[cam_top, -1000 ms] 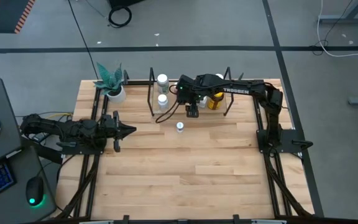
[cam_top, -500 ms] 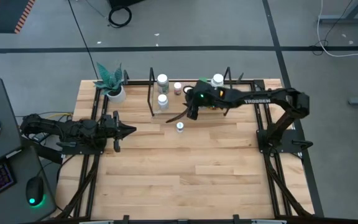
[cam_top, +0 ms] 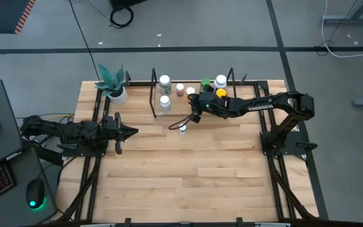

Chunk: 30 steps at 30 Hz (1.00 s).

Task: Pick and place medicine bottles onto shelf by color
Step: Close the yellow pill bottle

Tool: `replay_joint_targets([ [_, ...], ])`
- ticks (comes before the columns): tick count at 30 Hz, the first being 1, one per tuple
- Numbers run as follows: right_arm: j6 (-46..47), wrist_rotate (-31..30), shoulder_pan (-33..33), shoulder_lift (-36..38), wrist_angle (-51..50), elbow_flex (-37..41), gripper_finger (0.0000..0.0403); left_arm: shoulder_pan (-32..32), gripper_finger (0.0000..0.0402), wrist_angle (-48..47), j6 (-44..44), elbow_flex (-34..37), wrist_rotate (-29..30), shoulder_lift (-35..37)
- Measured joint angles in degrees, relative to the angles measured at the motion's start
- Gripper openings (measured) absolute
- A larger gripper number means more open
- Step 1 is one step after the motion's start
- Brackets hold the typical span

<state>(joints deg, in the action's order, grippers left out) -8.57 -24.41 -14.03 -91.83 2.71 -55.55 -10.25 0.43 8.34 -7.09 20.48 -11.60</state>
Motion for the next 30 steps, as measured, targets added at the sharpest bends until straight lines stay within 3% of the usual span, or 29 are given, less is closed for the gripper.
replay_joint_targets([
  [30, -3.24, -2.96, -0.35, 0.00, 7.81, 5.41, 0.0148, 0.00, 0.0031, -0.01, 0.00, 0.00, -0.01, 0.00],
])
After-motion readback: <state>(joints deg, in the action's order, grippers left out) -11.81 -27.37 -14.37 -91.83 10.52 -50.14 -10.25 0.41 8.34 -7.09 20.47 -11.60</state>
